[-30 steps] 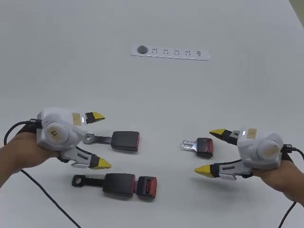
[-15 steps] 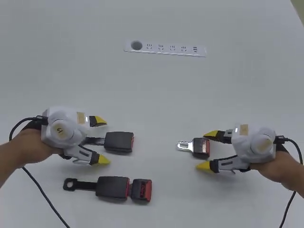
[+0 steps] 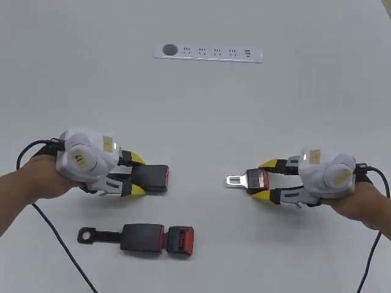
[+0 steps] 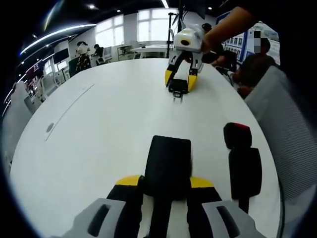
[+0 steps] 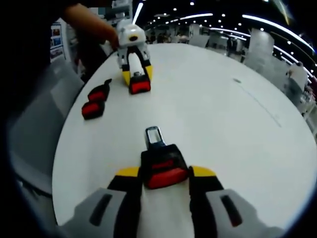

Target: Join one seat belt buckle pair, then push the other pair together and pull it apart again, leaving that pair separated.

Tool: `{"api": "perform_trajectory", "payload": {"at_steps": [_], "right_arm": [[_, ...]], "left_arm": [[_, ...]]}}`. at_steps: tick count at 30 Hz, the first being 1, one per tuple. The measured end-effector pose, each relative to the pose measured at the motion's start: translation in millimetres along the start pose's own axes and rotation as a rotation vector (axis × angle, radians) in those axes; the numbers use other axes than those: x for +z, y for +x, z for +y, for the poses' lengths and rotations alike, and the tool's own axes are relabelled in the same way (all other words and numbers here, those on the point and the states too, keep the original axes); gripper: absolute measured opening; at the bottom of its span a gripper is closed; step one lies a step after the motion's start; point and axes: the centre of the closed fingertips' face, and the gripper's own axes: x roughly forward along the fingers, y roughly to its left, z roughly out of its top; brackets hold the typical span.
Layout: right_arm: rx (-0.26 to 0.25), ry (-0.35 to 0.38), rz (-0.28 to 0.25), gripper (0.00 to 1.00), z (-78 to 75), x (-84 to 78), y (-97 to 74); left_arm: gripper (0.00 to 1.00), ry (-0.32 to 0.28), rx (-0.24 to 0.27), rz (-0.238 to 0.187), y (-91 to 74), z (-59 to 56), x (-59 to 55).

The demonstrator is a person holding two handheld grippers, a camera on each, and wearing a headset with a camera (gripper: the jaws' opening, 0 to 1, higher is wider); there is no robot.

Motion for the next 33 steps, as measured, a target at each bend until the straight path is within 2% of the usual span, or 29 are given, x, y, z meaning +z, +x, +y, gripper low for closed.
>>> {"api": "perform_trajectory", "payload": {"at_steps": [7, 15, 21, 27, 33], "right_arm": [[0.019, -0.007, -0.013, 0.37, 2.8, 3.6, -1.8], [0.01, 0.021, -0.039, 0.36, 3.3, 6.3, -0.2], [0.007, 0.013, -0.05, 0.36, 4.8, 12.6, 5.6], [-0.002, 0.024, -0.064, 0.36, 9.8, 26.0, 14.0], [-0.005, 0.019, -0.088, 0.36, 14.5, 43.9, 30.6]], "left_arm": [[0.34, 0.003, -0.005, -0.011, -0.8, -0.2, -2.1], [0.34, 0.009, -0.013, -0.019, -0.5, -1.0, -3.9], [0.34, 0.013, -0.019, -0.013, 1.3, -1.4, -3.7], [0.34, 0.015, -0.022, -0.012, 2.4, -1.4, -3.7], [0.34, 0.014, -0.022, -0.01, 2.7, -1.3, -3.5]]}}
